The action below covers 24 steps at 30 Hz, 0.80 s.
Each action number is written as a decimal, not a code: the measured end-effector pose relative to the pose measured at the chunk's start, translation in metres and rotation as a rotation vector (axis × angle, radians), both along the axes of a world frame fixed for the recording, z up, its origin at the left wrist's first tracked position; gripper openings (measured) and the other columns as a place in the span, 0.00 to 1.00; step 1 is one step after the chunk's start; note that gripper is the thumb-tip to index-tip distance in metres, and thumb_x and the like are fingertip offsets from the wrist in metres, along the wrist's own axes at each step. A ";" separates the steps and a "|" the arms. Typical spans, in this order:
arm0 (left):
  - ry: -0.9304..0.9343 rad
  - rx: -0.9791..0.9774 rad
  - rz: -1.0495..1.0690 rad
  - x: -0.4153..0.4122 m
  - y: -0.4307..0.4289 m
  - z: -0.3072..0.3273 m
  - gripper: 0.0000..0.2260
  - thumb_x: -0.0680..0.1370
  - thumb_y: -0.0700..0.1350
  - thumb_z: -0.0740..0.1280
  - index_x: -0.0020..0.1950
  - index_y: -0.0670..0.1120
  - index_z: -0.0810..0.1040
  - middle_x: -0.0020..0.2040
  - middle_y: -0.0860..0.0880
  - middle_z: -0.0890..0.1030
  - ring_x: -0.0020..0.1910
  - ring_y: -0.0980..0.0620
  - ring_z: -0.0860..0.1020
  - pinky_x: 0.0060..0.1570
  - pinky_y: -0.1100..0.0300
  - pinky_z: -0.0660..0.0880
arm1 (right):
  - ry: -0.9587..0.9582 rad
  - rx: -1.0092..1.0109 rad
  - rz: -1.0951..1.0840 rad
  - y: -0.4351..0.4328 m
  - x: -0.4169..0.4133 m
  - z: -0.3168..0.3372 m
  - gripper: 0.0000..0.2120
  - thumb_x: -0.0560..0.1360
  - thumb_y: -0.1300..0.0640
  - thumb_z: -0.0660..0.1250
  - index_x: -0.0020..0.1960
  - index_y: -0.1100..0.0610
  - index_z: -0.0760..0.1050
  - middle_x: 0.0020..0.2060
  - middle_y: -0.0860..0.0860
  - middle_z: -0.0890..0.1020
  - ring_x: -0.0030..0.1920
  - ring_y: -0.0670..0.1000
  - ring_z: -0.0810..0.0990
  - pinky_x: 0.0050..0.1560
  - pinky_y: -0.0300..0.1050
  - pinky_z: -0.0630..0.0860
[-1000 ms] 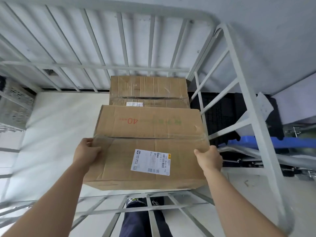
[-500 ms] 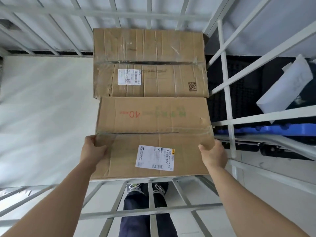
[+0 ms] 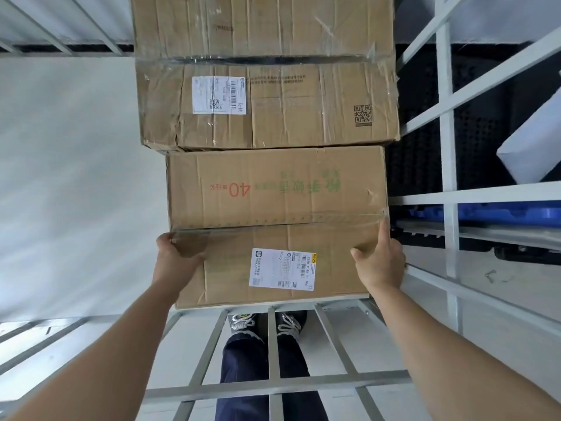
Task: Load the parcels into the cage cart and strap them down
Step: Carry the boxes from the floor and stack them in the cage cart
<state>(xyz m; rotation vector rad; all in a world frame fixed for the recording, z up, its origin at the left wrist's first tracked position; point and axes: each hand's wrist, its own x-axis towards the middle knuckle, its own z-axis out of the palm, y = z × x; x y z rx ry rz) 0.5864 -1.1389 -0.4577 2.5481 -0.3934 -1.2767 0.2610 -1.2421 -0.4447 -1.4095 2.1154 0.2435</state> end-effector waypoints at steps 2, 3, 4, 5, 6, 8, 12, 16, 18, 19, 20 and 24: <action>-0.020 0.025 -0.050 -0.002 -0.003 0.001 0.34 0.72 0.41 0.74 0.71 0.41 0.57 0.68 0.41 0.70 0.66 0.41 0.70 0.59 0.50 0.69 | 0.030 0.016 0.070 -0.001 0.000 -0.002 0.41 0.74 0.52 0.71 0.79 0.53 0.52 0.61 0.64 0.73 0.61 0.64 0.72 0.61 0.58 0.71; -0.027 0.043 -0.079 -0.002 -0.004 0.000 0.35 0.72 0.42 0.75 0.71 0.40 0.57 0.68 0.41 0.69 0.66 0.41 0.70 0.60 0.49 0.70 | 0.044 0.040 0.084 -0.001 0.000 -0.002 0.40 0.75 0.51 0.71 0.79 0.53 0.52 0.61 0.64 0.72 0.61 0.64 0.71 0.61 0.59 0.70; -0.035 0.063 -0.107 -0.002 -0.005 -0.001 0.37 0.71 0.42 0.76 0.70 0.39 0.57 0.68 0.41 0.68 0.66 0.40 0.69 0.60 0.48 0.70 | 0.058 0.063 0.090 -0.003 0.000 -0.003 0.39 0.75 0.49 0.70 0.79 0.52 0.52 0.61 0.65 0.71 0.62 0.65 0.70 0.61 0.59 0.70; -0.040 0.082 -0.136 -0.002 -0.006 -0.002 0.37 0.70 0.43 0.77 0.70 0.38 0.56 0.68 0.40 0.67 0.66 0.40 0.69 0.60 0.47 0.70 | 0.072 0.083 0.093 -0.003 0.000 -0.004 0.39 0.76 0.49 0.69 0.79 0.52 0.51 0.61 0.65 0.71 0.62 0.65 0.70 0.61 0.59 0.70; -0.038 0.102 -0.165 -0.001 -0.007 -0.004 0.38 0.70 0.44 0.77 0.69 0.37 0.56 0.68 0.40 0.66 0.66 0.40 0.68 0.61 0.46 0.70 | 0.081 0.096 0.101 -0.004 0.001 -0.004 0.39 0.76 0.48 0.68 0.79 0.51 0.50 0.62 0.65 0.70 0.62 0.65 0.70 0.60 0.58 0.71; -0.025 0.154 -0.216 0.001 -0.010 -0.004 0.38 0.71 0.45 0.76 0.70 0.37 0.55 0.68 0.40 0.66 0.66 0.39 0.68 0.61 0.44 0.71 | 0.081 0.127 0.107 -0.005 0.001 -0.005 0.39 0.77 0.48 0.67 0.79 0.51 0.48 0.64 0.65 0.68 0.64 0.65 0.69 0.61 0.58 0.71; -0.009 0.240 -0.324 0.009 -0.015 0.004 0.36 0.71 0.46 0.75 0.70 0.37 0.58 0.68 0.39 0.67 0.66 0.38 0.69 0.62 0.45 0.70 | 0.079 0.228 0.126 -0.009 0.005 0.004 0.44 0.76 0.48 0.69 0.79 0.51 0.43 0.73 0.65 0.57 0.72 0.65 0.61 0.67 0.59 0.67; -0.108 0.306 -0.565 0.005 -0.018 0.033 0.37 0.75 0.49 0.70 0.76 0.40 0.54 0.75 0.40 0.59 0.73 0.40 0.60 0.69 0.44 0.65 | 0.094 0.300 0.332 -0.011 0.010 0.028 0.43 0.76 0.46 0.68 0.79 0.54 0.45 0.79 0.57 0.44 0.78 0.59 0.45 0.76 0.55 0.54; -0.166 0.297 -0.668 -0.003 -0.021 0.053 0.34 0.76 0.49 0.68 0.77 0.42 0.55 0.75 0.43 0.60 0.74 0.42 0.59 0.68 0.46 0.65 | 0.083 0.293 0.408 -0.009 0.015 0.046 0.41 0.76 0.45 0.67 0.79 0.55 0.47 0.79 0.55 0.46 0.79 0.56 0.43 0.76 0.54 0.55; -0.188 0.271 -0.702 -0.007 -0.023 0.063 0.31 0.76 0.48 0.68 0.75 0.43 0.59 0.74 0.44 0.62 0.72 0.43 0.61 0.67 0.46 0.67 | 0.078 0.277 0.440 -0.009 0.017 0.058 0.40 0.77 0.45 0.66 0.79 0.55 0.48 0.79 0.54 0.48 0.79 0.56 0.43 0.75 0.54 0.55; -0.205 0.252 -0.727 -0.011 -0.025 0.075 0.28 0.76 0.47 0.67 0.73 0.44 0.63 0.72 0.45 0.65 0.71 0.44 0.64 0.65 0.48 0.68 | 0.071 0.261 0.466 -0.008 0.018 0.070 0.38 0.77 0.45 0.65 0.79 0.55 0.49 0.79 0.54 0.50 0.79 0.55 0.44 0.75 0.53 0.56; -0.259 0.200 -0.821 -0.027 -0.040 0.130 0.20 0.77 0.47 0.65 0.68 0.46 0.68 0.68 0.47 0.71 0.67 0.46 0.69 0.61 0.52 0.70 | 0.032 0.221 0.525 -0.002 0.020 0.123 0.33 0.79 0.46 0.63 0.78 0.54 0.54 0.77 0.51 0.59 0.78 0.55 0.52 0.74 0.53 0.58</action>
